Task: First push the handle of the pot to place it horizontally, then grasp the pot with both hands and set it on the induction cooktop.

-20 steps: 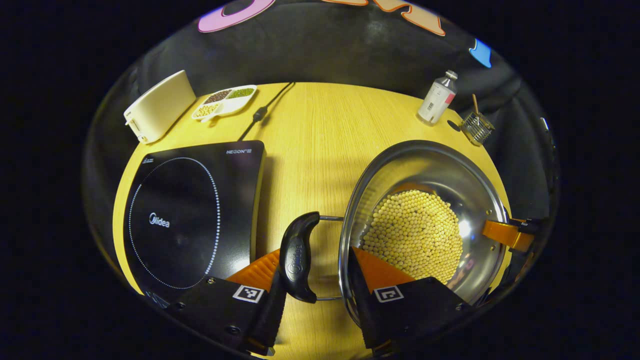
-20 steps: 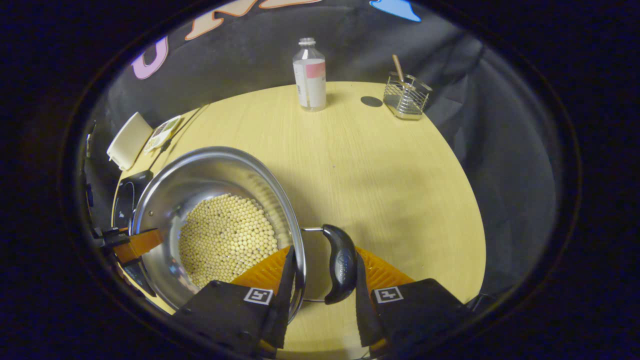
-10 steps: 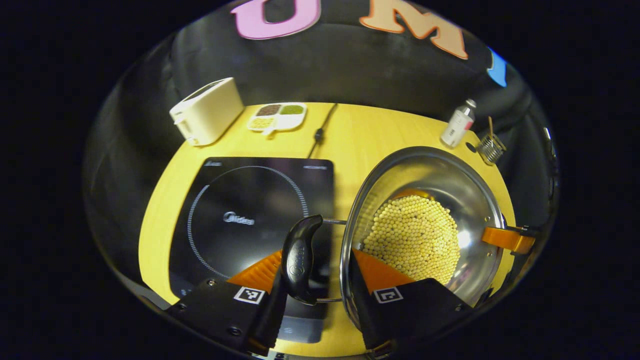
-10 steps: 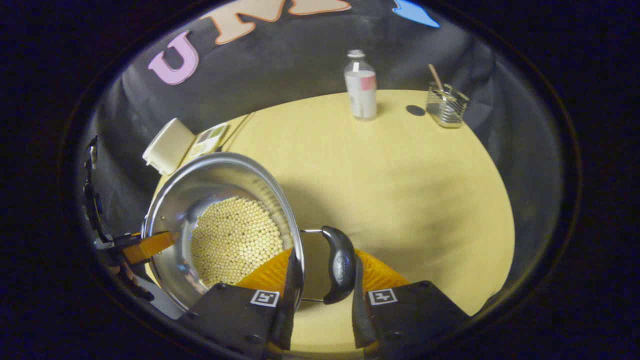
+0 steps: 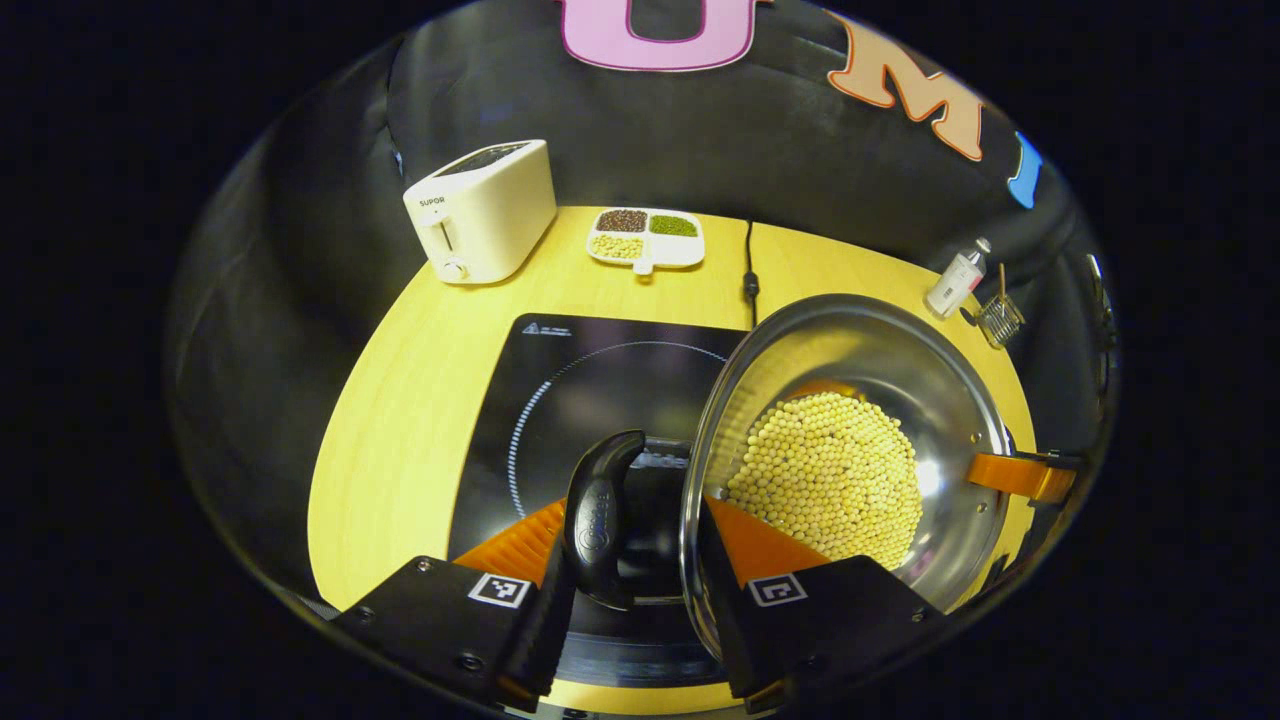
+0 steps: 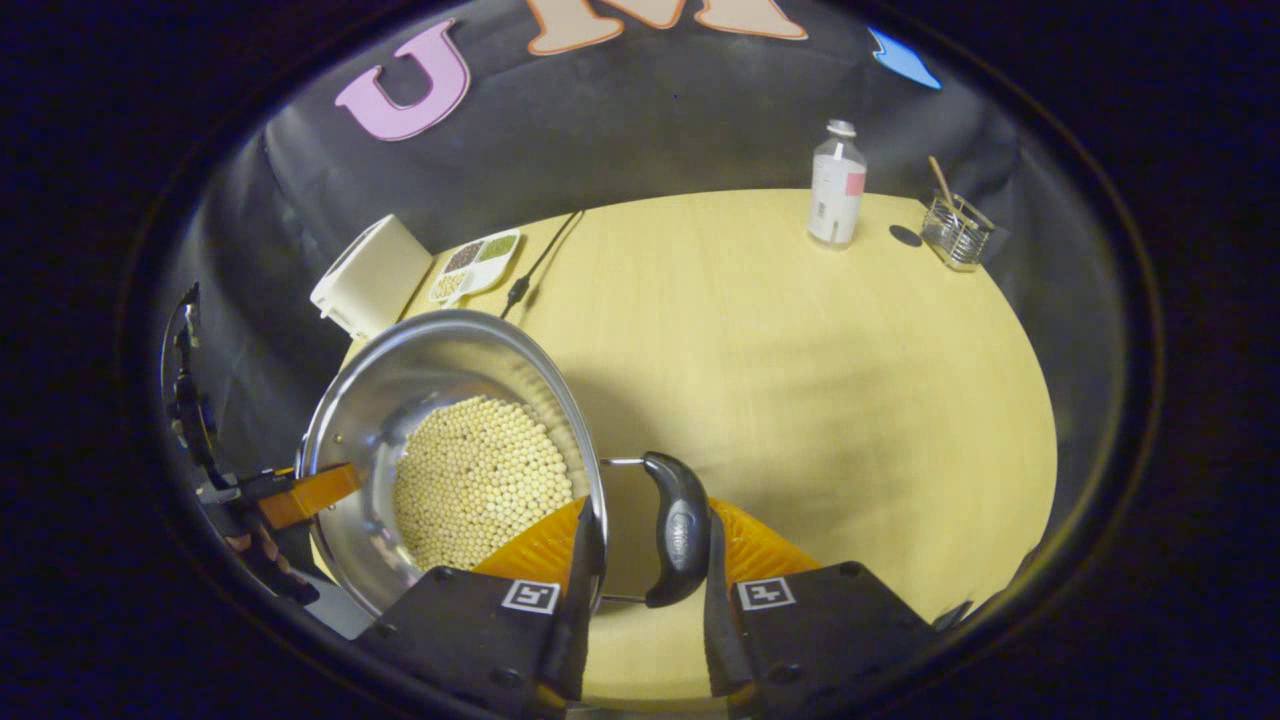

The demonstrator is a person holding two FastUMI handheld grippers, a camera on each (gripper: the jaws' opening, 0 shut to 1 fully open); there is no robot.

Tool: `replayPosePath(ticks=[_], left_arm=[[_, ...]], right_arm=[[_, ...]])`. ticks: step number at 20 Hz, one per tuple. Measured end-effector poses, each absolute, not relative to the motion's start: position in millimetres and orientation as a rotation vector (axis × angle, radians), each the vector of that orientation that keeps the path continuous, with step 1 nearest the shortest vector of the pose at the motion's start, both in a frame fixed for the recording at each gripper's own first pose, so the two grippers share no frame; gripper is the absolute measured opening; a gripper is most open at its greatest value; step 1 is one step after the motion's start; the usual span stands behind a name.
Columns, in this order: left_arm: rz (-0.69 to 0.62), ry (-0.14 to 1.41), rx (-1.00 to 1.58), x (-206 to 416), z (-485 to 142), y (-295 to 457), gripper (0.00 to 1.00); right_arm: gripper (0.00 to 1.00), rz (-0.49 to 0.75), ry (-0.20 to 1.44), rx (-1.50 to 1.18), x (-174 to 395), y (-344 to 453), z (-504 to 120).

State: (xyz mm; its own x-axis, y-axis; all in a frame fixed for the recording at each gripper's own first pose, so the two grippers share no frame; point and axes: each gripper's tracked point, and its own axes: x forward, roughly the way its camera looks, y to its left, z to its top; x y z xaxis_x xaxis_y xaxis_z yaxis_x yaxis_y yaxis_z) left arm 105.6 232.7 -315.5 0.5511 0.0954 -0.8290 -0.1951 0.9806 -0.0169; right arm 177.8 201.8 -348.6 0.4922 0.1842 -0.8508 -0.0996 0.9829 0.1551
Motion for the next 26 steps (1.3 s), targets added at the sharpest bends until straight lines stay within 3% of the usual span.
replayPosePath(ticks=[2,3,4,7,8,9,15,18,20,23,24,26], left_arm=[[0.143,0.975,-0.113,106,-320,260,0.65],[0.132,0.966,-0.118,108,-322,272,0.65],[0.127,0.96,-0.115,111,-322,283,0.65],[0.121,0.93,-0.117,119,-322,317,0.64],[0.109,0.918,-0.102,125,-321,323,0.64],[0.091,0.912,-0.074,129,-321,328,0.65],[0.074,0.887,-0.129,133,-329,334,0.64],[0.069,0.996,-0.286,109,-347,314,0.62],[0.091,0.97,-0.266,112,-348,316,0.58],[0.087,0.939,-0.162,116,-343,327,0.56],[0.103,0.938,-0.119,115,-340,334,0.57],[0.142,0.92,-0.063,111,-328,345,0.73]], right_arm=[[0.43,0.143,1.043,0.092,173,229,-349],[0.5,0.128,1.03,0.092,175,242,-349],[0.43,0.121,1.037,0.076,173,255,-347],[0.43,0.11,1.04,0.053,169,291,-346],[0.5,0.098,1.043,0.061,170,297,-345],[0.5,0.086,1.057,0.066,171,301,-348],[0.5,0.038,1.053,0.025,178,312,-352],[0.5,0.05,1.05,0.018,177,320,-349],[0.44,0.058,1.045,0.016,181,319,-351],[0.44,0.062,1.047,0.042,183,319,-351],[0.48,0.07,1.047,0.043,184,320,-349],[0.5,0.087,1.04,0.047,185,320,-350]])
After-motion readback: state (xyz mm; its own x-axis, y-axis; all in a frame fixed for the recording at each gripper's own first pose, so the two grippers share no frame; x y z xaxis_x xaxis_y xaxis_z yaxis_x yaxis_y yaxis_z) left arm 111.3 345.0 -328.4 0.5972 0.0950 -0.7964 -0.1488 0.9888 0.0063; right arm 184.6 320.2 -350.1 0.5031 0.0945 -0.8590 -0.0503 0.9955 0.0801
